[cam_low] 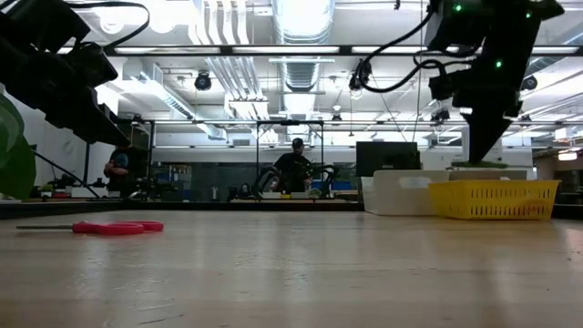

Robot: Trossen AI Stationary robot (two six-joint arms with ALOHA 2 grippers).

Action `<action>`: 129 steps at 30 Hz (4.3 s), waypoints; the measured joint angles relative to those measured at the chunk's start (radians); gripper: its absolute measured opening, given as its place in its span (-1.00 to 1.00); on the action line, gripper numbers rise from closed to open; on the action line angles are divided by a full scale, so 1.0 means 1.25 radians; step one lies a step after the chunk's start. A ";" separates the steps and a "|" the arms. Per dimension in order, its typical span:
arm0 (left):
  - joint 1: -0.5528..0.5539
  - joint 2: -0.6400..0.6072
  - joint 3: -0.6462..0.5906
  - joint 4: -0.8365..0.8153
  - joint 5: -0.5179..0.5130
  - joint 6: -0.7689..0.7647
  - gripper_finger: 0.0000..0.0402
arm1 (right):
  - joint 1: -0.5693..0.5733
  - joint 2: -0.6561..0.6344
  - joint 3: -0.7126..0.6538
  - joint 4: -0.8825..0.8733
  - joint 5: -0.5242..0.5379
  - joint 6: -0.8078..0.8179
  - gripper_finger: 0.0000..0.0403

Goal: Pick & Place Paint Supplies
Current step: Put the green scissors into the yellow bin, then put the red scissors into the yellow bin

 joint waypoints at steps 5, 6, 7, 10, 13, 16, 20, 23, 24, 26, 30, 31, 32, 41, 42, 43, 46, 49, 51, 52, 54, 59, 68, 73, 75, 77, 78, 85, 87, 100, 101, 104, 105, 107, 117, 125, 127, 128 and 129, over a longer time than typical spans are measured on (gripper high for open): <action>0.000 0.000 0.000 0.000 0.000 0.000 -0.60 | 0.000 0.013 -0.045 0.058 0.041 -0.006 -0.93; 0.000 0.000 0.000 0.000 0.000 0.000 -0.60 | -0.001 0.015 -0.053 0.066 0.047 -0.007 -0.93; 0.000 0.000 0.000 0.000 0.000 0.000 -0.60 | -0.001 0.016 -0.062 0.074 0.048 -0.008 -0.93; 0.000 0.000 0.000 0.000 0.000 0.000 -0.60 | 0.000 0.017 -0.084 0.108 0.047 -0.009 -0.93; 0.000 0.000 0.000 0.000 0.000 0.000 -0.60 | 0.000 0.017 -0.104 0.143 0.047 -0.009 -0.93; 0.000 0.000 0.000 0.000 0.000 0.000 -0.60 | 0.000 0.016 -0.114 0.168 0.042 -0.009 -0.93; 0.000 0.000 0.000 0.000 0.000 0.000 -0.60 | 0.000 0.016 -0.117 0.168 0.042 -0.012 -0.92; 0.000 0.000 0.000 0.000 0.000 0.000 -0.60 | 0.000 0.016 -0.117 0.168 0.039 -0.013 -0.87; 0.000 0.000 0.000 0.000 0.000 0.000 -0.60 | 0.000 0.016 -0.117 0.168 0.039 -0.013 -0.83; 0.000 0.000 0.000 0.000 0.000 -0.001 -0.60 | 0.000 0.016 -0.117 0.167 0.039 -0.012 -0.72; 0.000 0.000 0.000 0.000 0.000 -0.001 -0.60 | 0.000 0.016 -0.117 0.168 0.039 -0.010 -0.52; 0.000 0.000 0.000 0.000 0.000 -0.001 -0.60 | 0.000 0.016 -0.117 0.168 0.039 -0.009 -0.50; 0.000 0.000 0.000 0.000 0.000 -0.001 -0.60 | 0.000 0.016 -0.117 0.168 0.038 -0.009 -0.48; 0.000 0.000 0.000 0.000 0.000 -0.001 -0.60 | 0.000 0.015 -0.117 0.167 0.039 -0.009 -0.47; 0.000 0.000 0.000 0.000 0.000 -0.001 -0.60 | 0.000 0.012 -0.116 0.167 0.039 -0.009 -0.47; 0.000 0.000 0.000 0.000 0.000 -0.001 -0.60 | 0.000 0.010 -0.116 0.167 0.039 -0.009 -0.47; 0.000 0.000 0.000 0.000 0.000 -0.001 -0.60 | 0.000 -0.001 -0.116 0.164 0.039 -0.009 -0.47; 0.000 0.000 0.000 0.000 0.000 -0.001 -0.60 | 0.000 -0.023 -0.116 0.163 0.039 -0.009 -0.47; 0.000 0.000 0.000 0.000 0.000 -0.003 -0.60 | 0.000 -0.044 -0.116 0.164 0.039 -0.009 -0.47; 0.000 0.000 0.000 0.000 0.000 -0.002 -0.60 | 0.000 -0.057 -0.115 0.165 0.039 -0.007 -0.47; 0.000 0.000 0.000 0.000 0.000 -0.002 -0.60 | 0.000 -0.082 -0.106 0.163 0.039 -0.005 -0.47; 0.000 0.000 0.000 0.000 0.000 -0.002 -0.60 | 0.000 -0.152 -0.056 0.199 0.040 -0.038 -0.47; 0.000 0.000 0.000 0.000 0.000 -0.002 -0.60 | 0.000 -0.229 -0.070 0.563 0.005 -0.278 -0.47; 0.000 0.000 0.000 0.000 0.000 0.000 -0.60 | 0.000 -0.220 -0.108 0.767 -0.096 -0.392 -0.47; 0.000 0.000 0.000 0.000 0.000 0.000 -0.60 | 0.001 -0.214 -0.129 0.844 -0.136 -0.425 -0.47; 0.000 0.000 0.000 0.000 0.000 0.000 -0.60 | 0.001 -0.210 -0.148 0.908 -0.159 -0.455 -0.47; 0.000 0.000 0.000 0.000 0.000 0.000 -0.60 | 0.001 -0.209 -0.157 0.935 -0.166 -0.469 -0.47; 0.000 0.000 0.000 0.000 0.000 0.000 -0.60 | 0.000 -0.209 -0.213 1.079 -0.236 -0.495 -0.47; 0.000 0.000 0.000 0.000 0.000 0.000 -0.60 | 0.000 -0.208 -0.221 1.087 -0.236 -0.495 -0.47; 0.000 0.000 0.000 0.000 0.000 0.000 -0.60 | 0.000 -0.209 -0.225 1.082 -0.234 -0.441 -0.47; 0.000 0.000 0.000 0.000 0.000 0.000 -0.60 | 0.000 -0.209 -0.225 1.082 -0.234 -0.433 -0.47; 0.000 0.000 0.000 0.000 0.000 0.000 -0.60 | 0.000 -0.209 -0.226 1.079 -0.234 -0.430 -0.47; 0.000 0.000 0.000 0.000 0.000 0.000 -0.60 | 0.000 -0.209 -0.227 1.079 -0.234 -0.431 -0.47; 0.000 0.000 0.000 0.000 0.000 0.000 -0.60 | 0.000 -0.209 -0.227 1.079 -0.234 -0.429 -0.47; 0.000 0.000 0.000 0.000 0.000 -0.001 -0.60 | 0.000 -0.209 -0.227 1.079 -0.234 -0.429 -0.47; 0.000 0.000 0.000 0.006 0.000 -0.001 -0.60 | 0.000 -0.208 -0.227 1.079 -0.233 -0.429 -0.47; 0.000 0.000 0.000 0.041 0.000 -0.002 -0.60 | 0.000 -0.208 -0.227 1.079 -0.233 -0.429 -0.47; 0.000 0.000 0.000 0.062 0.000 -0.002 -0.60 | 0.000 -0.208 -0.227 1.079 -0.233 -0.429 -0.47; 0.000 0.000 0.000 0.090 0.000 -0.002 -0.60 | 0.000 -0.208 -0.227 1.079 -0.233 -0.429 -0.47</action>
